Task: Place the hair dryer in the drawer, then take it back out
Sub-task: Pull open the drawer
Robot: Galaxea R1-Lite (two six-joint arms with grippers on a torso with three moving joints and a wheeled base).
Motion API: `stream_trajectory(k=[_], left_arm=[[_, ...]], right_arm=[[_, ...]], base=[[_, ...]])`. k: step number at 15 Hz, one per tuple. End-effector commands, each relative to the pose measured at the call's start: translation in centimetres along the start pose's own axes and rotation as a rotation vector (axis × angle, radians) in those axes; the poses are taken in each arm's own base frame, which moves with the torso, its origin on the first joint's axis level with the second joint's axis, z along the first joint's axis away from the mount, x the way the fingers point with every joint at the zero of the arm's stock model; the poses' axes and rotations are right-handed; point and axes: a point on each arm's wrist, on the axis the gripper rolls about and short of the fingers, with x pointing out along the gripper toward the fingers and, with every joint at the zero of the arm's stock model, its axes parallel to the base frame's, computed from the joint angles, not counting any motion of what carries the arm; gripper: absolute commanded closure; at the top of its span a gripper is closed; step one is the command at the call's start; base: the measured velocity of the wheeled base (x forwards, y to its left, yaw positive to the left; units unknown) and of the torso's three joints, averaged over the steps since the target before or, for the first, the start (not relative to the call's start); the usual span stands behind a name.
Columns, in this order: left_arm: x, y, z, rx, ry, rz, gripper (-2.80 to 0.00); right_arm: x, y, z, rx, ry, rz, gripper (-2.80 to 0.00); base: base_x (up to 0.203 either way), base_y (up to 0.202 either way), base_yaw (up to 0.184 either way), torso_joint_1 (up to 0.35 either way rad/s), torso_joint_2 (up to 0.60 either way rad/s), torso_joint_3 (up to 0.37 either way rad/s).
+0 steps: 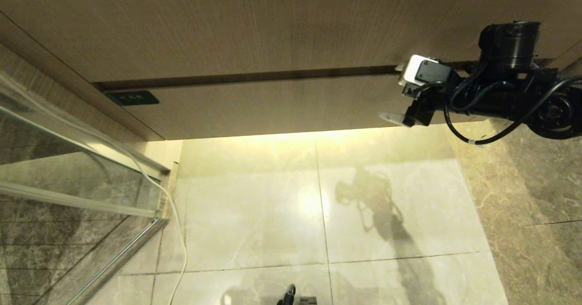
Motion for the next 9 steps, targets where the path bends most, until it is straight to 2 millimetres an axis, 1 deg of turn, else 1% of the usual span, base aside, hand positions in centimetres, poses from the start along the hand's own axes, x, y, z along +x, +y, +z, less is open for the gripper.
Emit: stream_trajectory(k=[1, 9], left_arm=[[0.0, 0.0, 0.0, 0.001, 0.001, -0.001, 0.00], [0.0, 0.0, 0.0, 0.001, 0.000, -0.001, 0.00]], right_arm=[[0.9, 0.3, -0.5, -0.006, -0.001, 0.005, -2.80], [2.6, 0.7, -1.2, -0.007, -0.015, 0.007, -2.80]], base=[[0.000, 0.000, 0.000, 0.000, 0.00, 0.000], [0.000, 0.000, 0.000, 0.000, 0.00, 0.000]])
